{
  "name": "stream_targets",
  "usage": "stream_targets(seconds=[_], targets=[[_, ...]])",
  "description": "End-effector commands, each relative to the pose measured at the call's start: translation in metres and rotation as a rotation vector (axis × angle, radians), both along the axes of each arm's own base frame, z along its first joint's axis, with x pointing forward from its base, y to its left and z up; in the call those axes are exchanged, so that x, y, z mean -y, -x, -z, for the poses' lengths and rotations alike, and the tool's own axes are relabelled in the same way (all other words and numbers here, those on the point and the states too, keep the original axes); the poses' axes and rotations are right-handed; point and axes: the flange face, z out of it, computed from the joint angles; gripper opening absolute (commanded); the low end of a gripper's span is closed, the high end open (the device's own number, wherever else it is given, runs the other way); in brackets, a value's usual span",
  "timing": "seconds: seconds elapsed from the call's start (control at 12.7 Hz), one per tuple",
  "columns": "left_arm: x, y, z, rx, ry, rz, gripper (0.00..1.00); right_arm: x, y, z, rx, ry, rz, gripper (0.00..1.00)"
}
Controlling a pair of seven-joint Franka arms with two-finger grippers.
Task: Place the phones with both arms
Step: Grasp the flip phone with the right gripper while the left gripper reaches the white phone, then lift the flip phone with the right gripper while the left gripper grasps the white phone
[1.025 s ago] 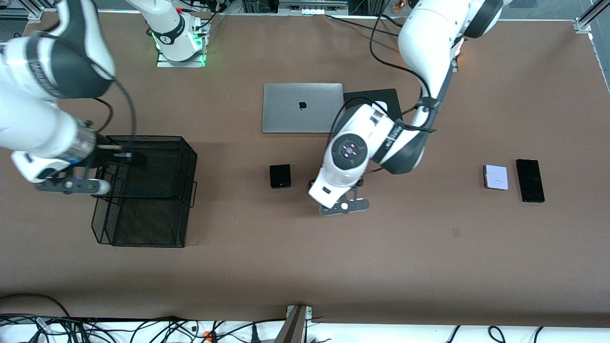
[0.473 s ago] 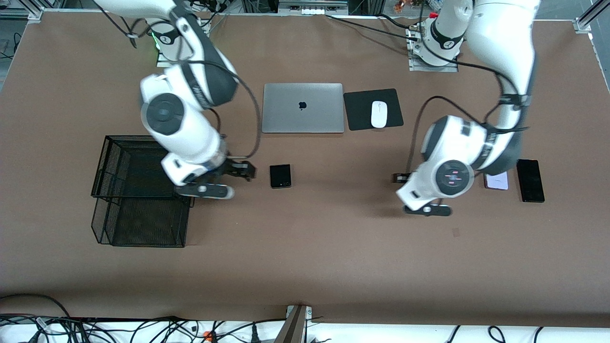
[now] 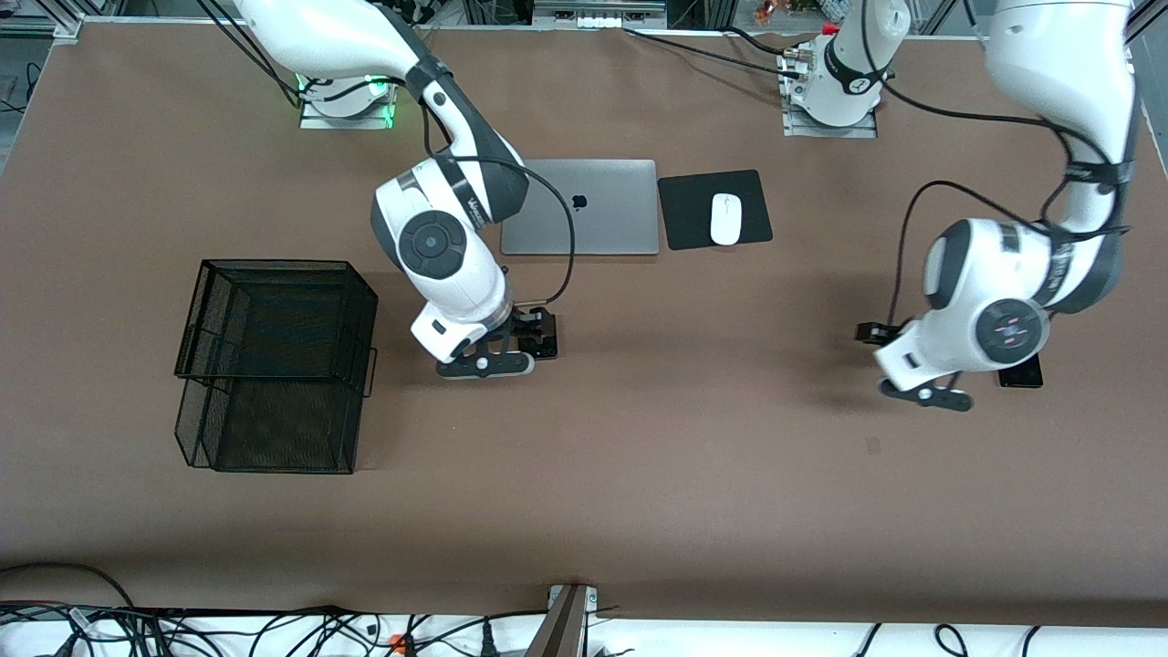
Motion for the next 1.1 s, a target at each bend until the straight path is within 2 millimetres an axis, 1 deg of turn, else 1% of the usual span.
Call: stream_targets(seconds=[0.0, 0.16, 0.32, 0.39, 0.47, 0.55, 0.71, 0.87, 0.95, 1.03], targets=[[-0.046, 0.035, 0.007, 0.046, 0.028, 0.064, 1.0, -0.017, 0.009, 0.035, -0.028, 0.012, -0.098, 1.0], [-0.078, 0.048, 0.02, 0.103, 0.038, 0.043, 1.0, -0.018, 0.011, 0.062, -0.036, 0.018, -0.134, 1.0], [-0.106, 0.057, 0.03, 0.131, 0.038, -0.006, 1.0, -0.019, 0.014, 0.079, -0.053, 0.026, -0.138, 1.0], [-0.118, 0.058, 0.032, 0.138, 0.037, -0.022, 1.0, -0.022, 0.017, 0.088, -0.055, 0.028, -0.14, 1.0], [-0.125, 0.059, 0.036, 0.147, 0.039, -0.023, 1.0, -0.024, 0.019, 0.097, -0.052, 0.028, -0.141, 1.0], [-0.128, 0.06, 0.043, 0.157, 0.041, -0.021, 1.0, -0.024, 0.022, 0.104, -0.055, 0.028, -0.133, 1.0], [-0.135, 0.061, 0.056, 0.177, 0.042, -0.029, 1.0, -0.023, 0.027, 0.112, -0.071, 0.038, -0.131, 1.0], [-0.14, 0.061, 0.064, 0.19, 0.043, -0.037, 1.0, -0.028, 0.035, 0.117, -0.082, 0.039, -0.132, 1.0], [-0.14, 0.061, 0.071, 0.193, 0.047, -0.041, 1.0, -0.029, 0.037, 0.118, -0.087, 0.036, -0.119, 1.0], [-0.141, 0.06, 0.073, 0.206, 0.046, -0.04, 1.0, -0.03, 0.037, 0.119, -0.088, 0.037, -0.096, 1.0]])
